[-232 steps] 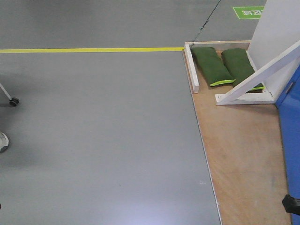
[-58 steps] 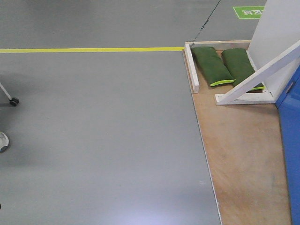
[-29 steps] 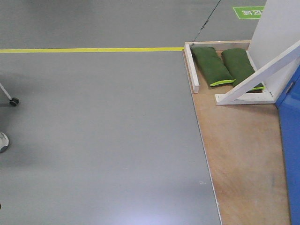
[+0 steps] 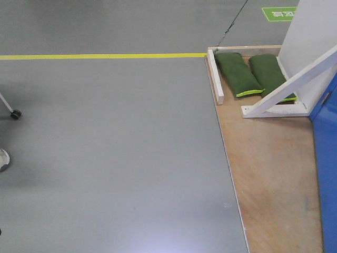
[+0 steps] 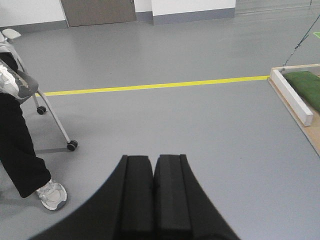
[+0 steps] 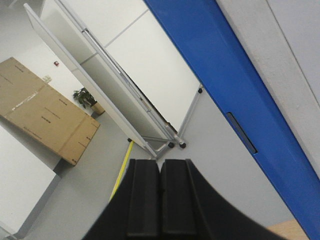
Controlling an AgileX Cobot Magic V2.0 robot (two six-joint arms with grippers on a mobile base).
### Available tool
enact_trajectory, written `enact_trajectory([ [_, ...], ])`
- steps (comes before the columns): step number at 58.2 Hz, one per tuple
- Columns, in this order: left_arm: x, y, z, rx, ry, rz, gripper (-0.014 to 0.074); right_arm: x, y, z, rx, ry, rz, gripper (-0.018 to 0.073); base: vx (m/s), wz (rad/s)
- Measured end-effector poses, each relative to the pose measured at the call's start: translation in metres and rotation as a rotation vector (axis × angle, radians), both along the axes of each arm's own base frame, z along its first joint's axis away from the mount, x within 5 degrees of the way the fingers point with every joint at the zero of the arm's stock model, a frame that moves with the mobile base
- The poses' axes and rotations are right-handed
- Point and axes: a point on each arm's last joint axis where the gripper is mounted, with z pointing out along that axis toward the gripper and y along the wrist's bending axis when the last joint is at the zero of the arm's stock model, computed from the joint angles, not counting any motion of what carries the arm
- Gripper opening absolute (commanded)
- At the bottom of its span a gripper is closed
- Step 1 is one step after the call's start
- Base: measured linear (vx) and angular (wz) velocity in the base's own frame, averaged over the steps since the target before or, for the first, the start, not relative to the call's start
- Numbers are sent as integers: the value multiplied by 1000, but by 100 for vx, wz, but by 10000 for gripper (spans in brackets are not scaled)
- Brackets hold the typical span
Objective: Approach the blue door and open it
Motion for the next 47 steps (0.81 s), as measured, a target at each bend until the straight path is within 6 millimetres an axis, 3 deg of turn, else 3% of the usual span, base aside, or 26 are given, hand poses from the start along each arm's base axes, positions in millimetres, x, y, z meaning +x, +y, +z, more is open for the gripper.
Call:
enact_trajectory([
  [24, 0, 0, 0, 0, 0, 0, 70, 4, 3, -2, 46, -4, 30, 2, 0, 0],
  [35, 0, 0, 0, 0, 0, 0, 70, 24, 16, 0, 96, -10, 111, 2, 0, 0],
  [47, 0, 0, 0, 0, 0, 0, 70, 54, 43, 11, 131, 19, 238, 2, 0, 0],
])
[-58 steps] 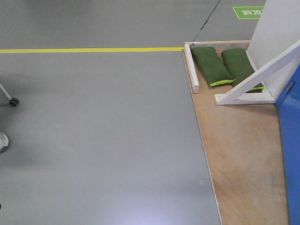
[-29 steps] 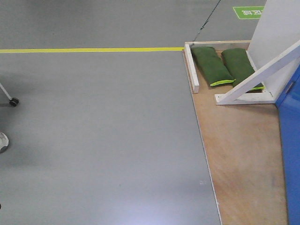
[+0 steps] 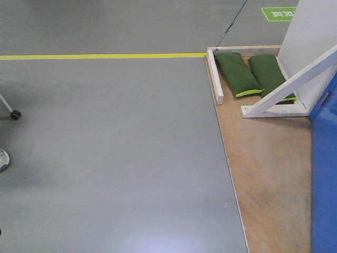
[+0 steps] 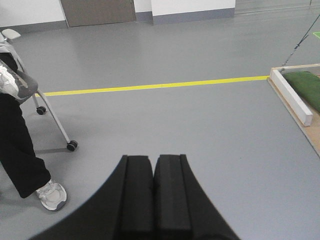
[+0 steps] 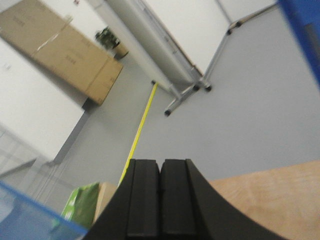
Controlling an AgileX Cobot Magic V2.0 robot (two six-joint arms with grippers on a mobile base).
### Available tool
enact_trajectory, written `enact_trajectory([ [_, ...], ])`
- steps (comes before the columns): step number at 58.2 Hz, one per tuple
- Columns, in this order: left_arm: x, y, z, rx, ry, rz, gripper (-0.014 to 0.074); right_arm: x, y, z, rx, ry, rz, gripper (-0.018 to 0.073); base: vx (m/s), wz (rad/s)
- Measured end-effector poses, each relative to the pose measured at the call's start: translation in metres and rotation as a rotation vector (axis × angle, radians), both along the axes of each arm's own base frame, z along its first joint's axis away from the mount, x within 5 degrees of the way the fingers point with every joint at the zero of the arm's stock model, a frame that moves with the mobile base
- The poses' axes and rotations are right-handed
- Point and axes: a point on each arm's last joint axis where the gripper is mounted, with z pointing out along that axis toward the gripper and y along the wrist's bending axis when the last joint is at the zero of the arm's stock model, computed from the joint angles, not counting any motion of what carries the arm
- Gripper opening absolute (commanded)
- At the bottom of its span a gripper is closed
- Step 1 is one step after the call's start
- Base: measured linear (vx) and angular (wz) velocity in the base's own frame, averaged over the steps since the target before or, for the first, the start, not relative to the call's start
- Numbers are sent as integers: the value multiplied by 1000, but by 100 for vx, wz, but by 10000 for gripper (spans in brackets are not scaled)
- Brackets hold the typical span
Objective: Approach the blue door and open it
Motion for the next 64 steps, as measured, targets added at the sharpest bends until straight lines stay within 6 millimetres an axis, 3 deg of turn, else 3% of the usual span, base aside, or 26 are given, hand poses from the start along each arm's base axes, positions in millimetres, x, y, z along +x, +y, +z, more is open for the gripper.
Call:
enact_trajectory([
  [9, 0, 0, 0, 0, 0, 0, 70, 16, 23, 6, 44, 32, 99, 2, 0, 0],
  [22, 0, 0, 0, 0, 0, 0, 70, 24, 50, 10, 171, 24, 230, 2, 0, 0],
  [43, 0, 0, 0, 0, 0, 0, 70, 32, 71, 6, 378, -55, 390, 2, 0, 0],
  [56, 0, 0, 0, 0, 0, 0, 70, 35, 86, 18, 380, -132, 436, 2, 0, 0],
  [64, 0, 0, 0, 0, 0, 0, 70, 49, 97, 23, 368, -155, 473, 2, 0, 0],
])
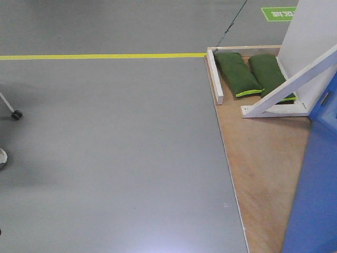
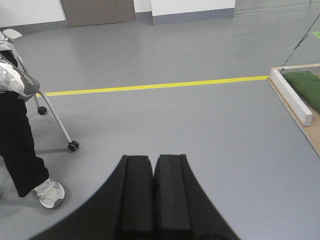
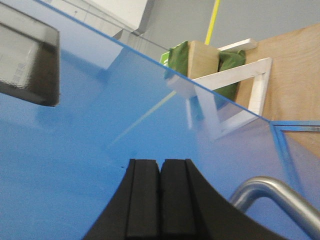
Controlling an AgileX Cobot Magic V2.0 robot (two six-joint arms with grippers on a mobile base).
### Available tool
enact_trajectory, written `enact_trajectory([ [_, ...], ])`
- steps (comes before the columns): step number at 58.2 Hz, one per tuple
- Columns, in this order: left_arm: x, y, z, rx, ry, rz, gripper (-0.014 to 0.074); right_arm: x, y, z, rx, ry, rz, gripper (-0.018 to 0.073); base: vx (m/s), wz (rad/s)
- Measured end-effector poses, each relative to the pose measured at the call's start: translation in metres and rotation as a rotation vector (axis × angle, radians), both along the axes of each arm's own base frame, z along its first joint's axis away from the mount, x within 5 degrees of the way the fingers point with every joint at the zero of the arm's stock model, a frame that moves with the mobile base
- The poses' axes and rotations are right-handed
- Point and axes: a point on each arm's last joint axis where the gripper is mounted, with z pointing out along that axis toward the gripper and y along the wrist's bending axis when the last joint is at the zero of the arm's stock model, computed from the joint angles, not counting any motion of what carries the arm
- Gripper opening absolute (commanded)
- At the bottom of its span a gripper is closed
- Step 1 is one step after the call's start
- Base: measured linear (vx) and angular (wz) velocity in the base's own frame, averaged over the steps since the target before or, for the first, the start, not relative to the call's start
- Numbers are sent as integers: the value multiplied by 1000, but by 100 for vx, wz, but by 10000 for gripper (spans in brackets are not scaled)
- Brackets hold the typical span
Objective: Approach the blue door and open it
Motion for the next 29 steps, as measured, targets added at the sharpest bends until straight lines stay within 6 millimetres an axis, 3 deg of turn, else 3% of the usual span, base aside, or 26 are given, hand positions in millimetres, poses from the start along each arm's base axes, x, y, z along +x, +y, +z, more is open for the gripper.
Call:
enact_trajectory([
  [11, 0, 0, 0, 0, 0, 0, 70, 26, 21, 3, 0, -26, 93, 2, 0, -1],
  [29, 0, 0, 0, 0, 0, 0, 70, 66, 82, 12, 33, -83, 379, 2, 0, 0],
])
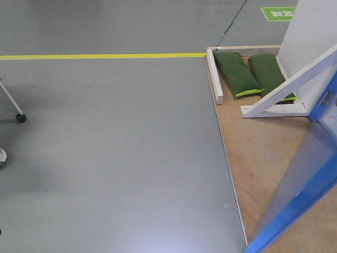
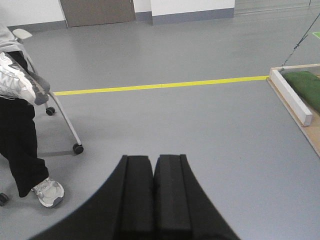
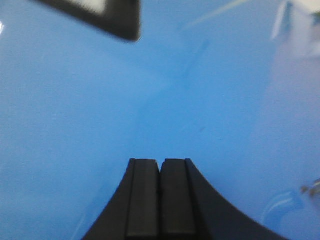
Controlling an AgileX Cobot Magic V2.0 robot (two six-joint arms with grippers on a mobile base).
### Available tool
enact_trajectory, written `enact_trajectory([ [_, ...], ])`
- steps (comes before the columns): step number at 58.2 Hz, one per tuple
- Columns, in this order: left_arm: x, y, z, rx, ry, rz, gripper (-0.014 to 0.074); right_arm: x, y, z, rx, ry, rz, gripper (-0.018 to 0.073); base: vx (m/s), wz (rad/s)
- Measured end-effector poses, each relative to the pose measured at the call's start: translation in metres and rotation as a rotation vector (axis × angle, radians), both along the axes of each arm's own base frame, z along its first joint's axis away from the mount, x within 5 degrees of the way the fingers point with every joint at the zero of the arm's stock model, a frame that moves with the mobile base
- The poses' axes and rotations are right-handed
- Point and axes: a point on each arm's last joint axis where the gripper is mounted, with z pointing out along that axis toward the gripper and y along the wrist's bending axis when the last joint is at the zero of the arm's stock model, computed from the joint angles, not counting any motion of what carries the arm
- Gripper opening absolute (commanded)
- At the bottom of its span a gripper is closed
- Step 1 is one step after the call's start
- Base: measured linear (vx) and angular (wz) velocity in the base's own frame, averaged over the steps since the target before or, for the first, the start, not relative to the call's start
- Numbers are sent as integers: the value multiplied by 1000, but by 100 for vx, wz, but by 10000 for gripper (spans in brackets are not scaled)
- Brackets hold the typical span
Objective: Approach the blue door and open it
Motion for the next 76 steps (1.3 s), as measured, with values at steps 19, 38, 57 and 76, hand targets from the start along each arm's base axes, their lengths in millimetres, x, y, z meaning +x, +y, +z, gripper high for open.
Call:
enact_trajectory([
  [19, 0, 0, 0, 0, 0, 0, 70, 34, 67, 2, -32, -7, 253, 2, 0, 0],
  [38, 0, 0, 0, 0, 0, 0, 70, 70, 125, -6, -42, -40, 406, 2, 0, 0],
  [57, 0, 0, 0, 0, 0, 0, 70, 113, 137, -32, -223, -22, 336, 2, 0, 0],
  [76, 0, 0, 0, 0, 0, 0, 70, 147, 161, -44, -394, -131, 261, 2, 0, 0],
])
